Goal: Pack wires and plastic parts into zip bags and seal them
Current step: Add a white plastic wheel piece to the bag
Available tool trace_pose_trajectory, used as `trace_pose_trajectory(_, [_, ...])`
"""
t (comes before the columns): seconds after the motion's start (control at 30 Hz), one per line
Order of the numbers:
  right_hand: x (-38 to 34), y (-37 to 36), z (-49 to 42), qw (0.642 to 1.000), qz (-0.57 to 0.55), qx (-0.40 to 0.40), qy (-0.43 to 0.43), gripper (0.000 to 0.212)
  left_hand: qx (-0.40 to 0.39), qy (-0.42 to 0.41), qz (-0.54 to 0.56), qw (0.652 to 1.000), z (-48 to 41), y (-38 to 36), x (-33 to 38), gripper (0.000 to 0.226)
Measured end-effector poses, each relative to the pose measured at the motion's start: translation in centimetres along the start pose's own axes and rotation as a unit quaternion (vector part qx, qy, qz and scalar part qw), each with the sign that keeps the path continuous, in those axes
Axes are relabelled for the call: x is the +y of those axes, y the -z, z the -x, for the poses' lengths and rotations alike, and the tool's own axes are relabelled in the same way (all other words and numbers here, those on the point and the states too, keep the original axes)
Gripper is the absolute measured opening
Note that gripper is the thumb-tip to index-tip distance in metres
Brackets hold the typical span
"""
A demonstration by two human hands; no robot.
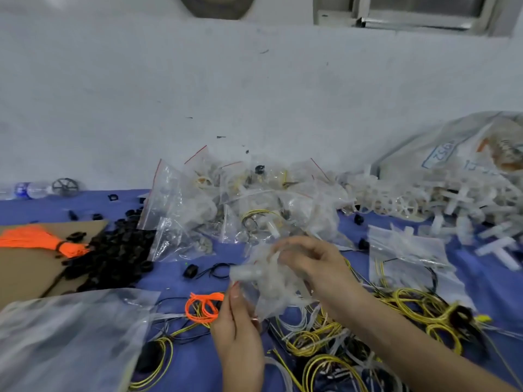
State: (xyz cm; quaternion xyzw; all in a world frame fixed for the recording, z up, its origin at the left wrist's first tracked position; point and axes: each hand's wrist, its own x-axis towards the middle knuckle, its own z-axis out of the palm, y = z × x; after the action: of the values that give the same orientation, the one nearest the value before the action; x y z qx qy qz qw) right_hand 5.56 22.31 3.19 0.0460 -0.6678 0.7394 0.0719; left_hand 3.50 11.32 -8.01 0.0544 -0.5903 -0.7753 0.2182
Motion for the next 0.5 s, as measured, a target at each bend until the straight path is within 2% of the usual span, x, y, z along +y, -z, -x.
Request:
trace_pose_trajectory(0.1, [0.1, 0.5, -0.1, 0.988, 0.143, -0.030, 0.050, 0.011, 0.010, -0.008, -0.027, 1.000, 0.0, 0.1, -0.1, 0.031])
trace_pose_trajectory(0.23, [-0.6, 0.9, -0.4, 0.979, 0.169, -0.064, 0.092, 0.014, 0.016, 0.035, 0.020, 0.999, 0.2, 0.0, 0.6, 0.036])
trace_pose_trajectory(0.37, [-0.3, 1.0, -0.2, 0.971, 0.205, -0.058, 0.112, 0.017, 0.026, 0.066, 0.062, 0.996, 0.2, -0.1, 1.1, 0.031])
trace_pose_trajectory(0.5, [0.4, 0.4, 0.3, 0.938, 0.315, -0.013, 0.146, 0.014, 0.043, 0.029, 0.030, 0.998, 0.1, -0.2, 0.7, 0.029])
